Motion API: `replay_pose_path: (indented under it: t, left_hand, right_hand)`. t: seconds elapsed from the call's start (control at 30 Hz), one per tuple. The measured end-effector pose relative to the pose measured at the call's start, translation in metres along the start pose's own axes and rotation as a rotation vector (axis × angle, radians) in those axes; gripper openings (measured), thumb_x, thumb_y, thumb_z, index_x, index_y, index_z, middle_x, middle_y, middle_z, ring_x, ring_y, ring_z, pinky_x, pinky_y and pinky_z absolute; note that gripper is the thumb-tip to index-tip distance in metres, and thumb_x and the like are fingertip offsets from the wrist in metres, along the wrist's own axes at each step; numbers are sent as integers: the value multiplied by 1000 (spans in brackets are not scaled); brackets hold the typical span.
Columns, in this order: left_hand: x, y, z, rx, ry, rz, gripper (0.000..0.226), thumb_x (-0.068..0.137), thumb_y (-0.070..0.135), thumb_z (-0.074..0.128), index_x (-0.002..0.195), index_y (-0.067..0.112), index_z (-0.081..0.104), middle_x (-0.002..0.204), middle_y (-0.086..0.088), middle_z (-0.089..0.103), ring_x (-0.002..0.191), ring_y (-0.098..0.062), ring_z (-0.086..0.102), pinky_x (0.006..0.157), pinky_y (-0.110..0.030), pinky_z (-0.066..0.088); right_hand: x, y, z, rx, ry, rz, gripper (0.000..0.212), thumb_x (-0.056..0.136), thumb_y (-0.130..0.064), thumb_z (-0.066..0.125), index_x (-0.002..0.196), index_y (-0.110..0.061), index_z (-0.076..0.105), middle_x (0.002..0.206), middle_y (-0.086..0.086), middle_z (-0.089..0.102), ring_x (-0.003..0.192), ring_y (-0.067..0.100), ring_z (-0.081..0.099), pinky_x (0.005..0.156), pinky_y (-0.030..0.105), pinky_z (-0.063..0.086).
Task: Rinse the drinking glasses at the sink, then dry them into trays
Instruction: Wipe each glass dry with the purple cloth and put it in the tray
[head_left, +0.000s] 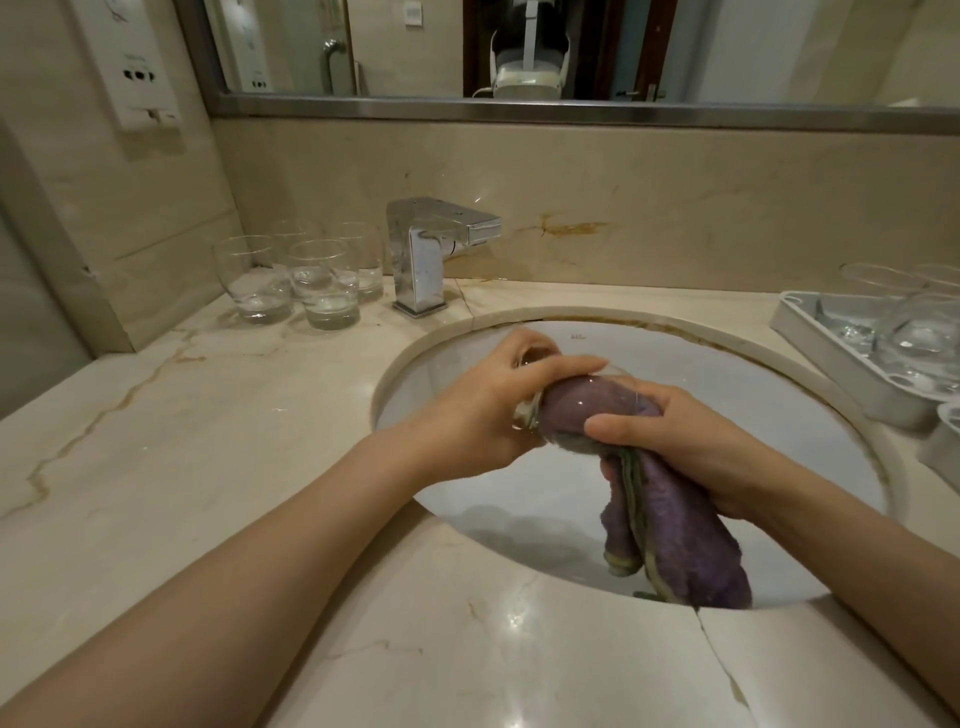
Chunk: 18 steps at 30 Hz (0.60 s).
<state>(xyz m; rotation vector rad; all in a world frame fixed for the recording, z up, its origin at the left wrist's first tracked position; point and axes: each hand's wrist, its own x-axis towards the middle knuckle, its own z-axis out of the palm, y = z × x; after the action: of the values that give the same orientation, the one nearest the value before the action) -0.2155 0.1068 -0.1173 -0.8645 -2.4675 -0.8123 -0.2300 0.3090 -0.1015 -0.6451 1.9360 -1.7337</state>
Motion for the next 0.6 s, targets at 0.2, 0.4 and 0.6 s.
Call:
replay_pose_path:
  t: [0.2, 0.4, 0.6]
  left_hand:
    - [-1, 12, -6, -853, -175, -569, 79, 77, -12, 70, 136, 36, 48, 131, 3, 48, 96, -26, 70, 75, -41, 60]
    - [1, 15, 1, -755, -108, -470, 80, 77, -7, 72, 138, 36, 44, 135, 2, 41, 96, -25, 69, 71, -39, 61]
    - [-3, 0, 5, 40, -12, 14, 83, 72, 8, 78, 141, 36, 38, 123, -9, 39, 113, -16, 42, 97, -12, 36]
  right_hand:
    - [6, 19, -14, -1138, 111, -650, 44, 74, -33, 71, 117, -31, 66, 113, -9, 64, 91, 14, 65, 75, 32, 56]
    - [5, 16, -14, -951, 135, -567, 47, 75, -24, 79, 117, -39, 62, 116, -14, 62, 101, 7, 61, 86, 23, 52]
    - [0, 0, -3, -107, -8, -89, 21, 80, -14, 68, 98, -25, 67, 69, -11, 69, 60, 3, 63, 57, 16, 50]
